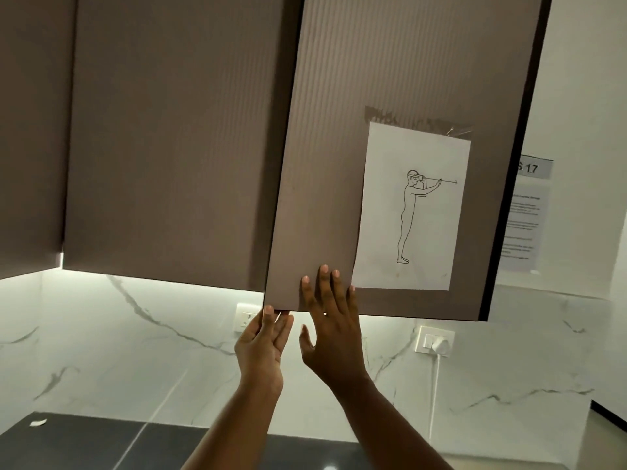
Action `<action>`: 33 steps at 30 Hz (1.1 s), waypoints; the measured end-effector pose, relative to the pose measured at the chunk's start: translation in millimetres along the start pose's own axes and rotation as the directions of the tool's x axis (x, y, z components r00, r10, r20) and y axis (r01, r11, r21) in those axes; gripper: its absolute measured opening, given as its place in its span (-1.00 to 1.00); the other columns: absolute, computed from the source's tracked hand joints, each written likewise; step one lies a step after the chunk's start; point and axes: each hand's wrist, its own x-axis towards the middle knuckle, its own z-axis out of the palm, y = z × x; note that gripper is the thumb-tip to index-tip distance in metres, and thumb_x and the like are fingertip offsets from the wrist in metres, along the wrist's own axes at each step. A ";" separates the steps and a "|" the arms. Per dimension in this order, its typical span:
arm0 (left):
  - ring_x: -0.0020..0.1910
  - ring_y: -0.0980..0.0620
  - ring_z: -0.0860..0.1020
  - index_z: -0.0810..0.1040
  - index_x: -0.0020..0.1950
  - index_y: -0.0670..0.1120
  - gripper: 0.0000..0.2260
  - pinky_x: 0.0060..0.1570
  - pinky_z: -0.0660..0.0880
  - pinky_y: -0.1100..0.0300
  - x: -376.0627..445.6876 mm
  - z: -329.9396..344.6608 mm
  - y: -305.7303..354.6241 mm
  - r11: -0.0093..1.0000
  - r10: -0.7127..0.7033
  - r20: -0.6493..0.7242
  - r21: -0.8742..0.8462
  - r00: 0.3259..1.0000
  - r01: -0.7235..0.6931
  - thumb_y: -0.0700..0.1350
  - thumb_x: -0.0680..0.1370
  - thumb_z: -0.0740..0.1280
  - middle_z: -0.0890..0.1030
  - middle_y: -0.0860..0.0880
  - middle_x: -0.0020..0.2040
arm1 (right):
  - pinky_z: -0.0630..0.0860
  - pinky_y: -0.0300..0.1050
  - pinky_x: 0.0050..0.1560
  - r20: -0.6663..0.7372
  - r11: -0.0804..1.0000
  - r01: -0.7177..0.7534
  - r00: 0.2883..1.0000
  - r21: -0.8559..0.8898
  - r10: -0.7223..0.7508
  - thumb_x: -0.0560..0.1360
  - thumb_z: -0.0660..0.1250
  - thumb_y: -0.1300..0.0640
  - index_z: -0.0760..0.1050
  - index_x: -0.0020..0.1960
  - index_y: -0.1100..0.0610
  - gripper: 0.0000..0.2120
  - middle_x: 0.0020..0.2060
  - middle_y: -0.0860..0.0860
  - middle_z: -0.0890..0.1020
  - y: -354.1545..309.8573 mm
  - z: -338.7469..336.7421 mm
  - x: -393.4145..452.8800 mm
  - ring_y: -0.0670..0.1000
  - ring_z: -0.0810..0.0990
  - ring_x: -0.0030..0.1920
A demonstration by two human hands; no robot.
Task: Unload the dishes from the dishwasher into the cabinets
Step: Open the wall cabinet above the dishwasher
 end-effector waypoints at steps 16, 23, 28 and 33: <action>0.00 -0.10 0.70 0.59 0.06 -0.13 -0.53 -0.06 0.65 0.08 -161.8 11.8 21.7 0.967 0.171 0.009 0.189 0.985 -0.170 0.25 0.52 0.20 0.72 -0.09 0.00 | 0.37 0.00 0.45 -0.083 0.894 -0.036 0.993 0.447 0.082 0.54 0.33 -0.02 0.28 0.56 0.07 -0.37 0.58 -0.03 0.23 3.8 -141.2 -77.4 0.00 0.14 0.59; -0.24 0.04 0.70 0.67 -0.18 -0.03 -0.81 -0.37 0.63 0.17 -244.3 51.6 4.6 0.887 0.258 0.156 0.352 0.953 -0.298 0.06 0.42 0.36 0.71 -0.02 -0.27 | 0.39 -0.15 0.41 -0.099 0.734 -0.220 0.926 0.642 0.364 0.50 0.34 -0.30 0.35 0.51 0.02 -0.31 0.50 -0.15 0.35 -3.9 -235.5 -122.9 -0.11 0.33 0.50; -0.35 0.06 0.63 0.54 -0.35 -0.21 -0.56 -0.38 0.58 0.20 -293.4 77.7 -31.4 0.890 0.268 0.365 0.261 0.891 -0.375 0.17 0.33 0.51 0.65 -0.13 -0.32 | 0.37 -0.59 0.09 -0.084 0.439 -0.242 0.794 0.865 0.602 0.50 0.37 -0.17 0.44 0.36 -0.16 -0.55 0.29 -0.14 0.52 -4.4 -310.6 -136.0 0.05 0.50 0.31; 0.38 0.22 0.42 0.48 0.30 0.30 -0.52 0.11 0.48 0.41 -314.2 100.9 -59.1 0.829 0.145 0.717 0.289 0.682 -0.479 0.38 0.41 0.33 0.46 0.23 0.39 | 0.60 -0.18 0.13 -0.034 0.457 -0.364 0.752 0.812 0.659 0.26 0.35 -0.52 0.49 0.22 -0.42 -0.45 0.16 -0.32 0.63 39.2 -327.3 -174.1 -0.19 0.61 0.21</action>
